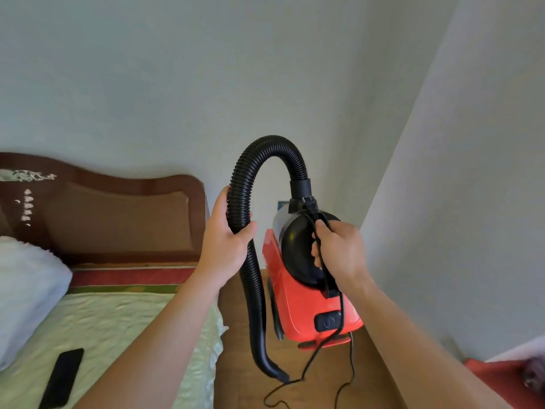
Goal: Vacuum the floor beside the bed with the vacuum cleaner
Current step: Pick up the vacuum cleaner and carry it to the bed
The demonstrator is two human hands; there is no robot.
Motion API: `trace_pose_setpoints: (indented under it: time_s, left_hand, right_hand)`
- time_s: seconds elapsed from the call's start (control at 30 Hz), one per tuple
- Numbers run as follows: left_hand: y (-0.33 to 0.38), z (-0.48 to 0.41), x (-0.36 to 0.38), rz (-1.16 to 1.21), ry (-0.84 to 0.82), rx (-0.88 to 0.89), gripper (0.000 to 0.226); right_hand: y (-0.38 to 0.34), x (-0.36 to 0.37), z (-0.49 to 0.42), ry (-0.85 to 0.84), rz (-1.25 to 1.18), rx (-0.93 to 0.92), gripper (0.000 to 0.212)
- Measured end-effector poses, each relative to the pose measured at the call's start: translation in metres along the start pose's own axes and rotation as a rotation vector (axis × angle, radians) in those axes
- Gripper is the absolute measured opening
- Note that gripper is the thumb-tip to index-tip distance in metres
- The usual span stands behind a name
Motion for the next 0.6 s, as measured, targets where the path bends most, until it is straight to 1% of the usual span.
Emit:
trace_pose_setpoints:
  time_s: [0.37, 0.6]
  left_hand:
    - [-0.043, -0.096, 0.014, -0.156, 0.102, -0.025, 0.064]
    - [-0.073, -0.146, 0.034, -0.268, 0.300, -0.032, 0.058]
  right_hand:
    - [-0.032, 0.039, -0.129, -0.127, 0.029, -0.017, 0.035]
    - [-0.050, 0.066, -0.225, -0.324, 0.100, -0.077, 0.034]
Point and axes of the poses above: each hand's wrist, its own z-axis away from the middle knuckle, its own x-axis out of the palm, y = z × x, the point moved 4 cm from there along -z, towards the middle knuckle, and after that the axes turned 9 degrees about x, right-handed, at the moved point
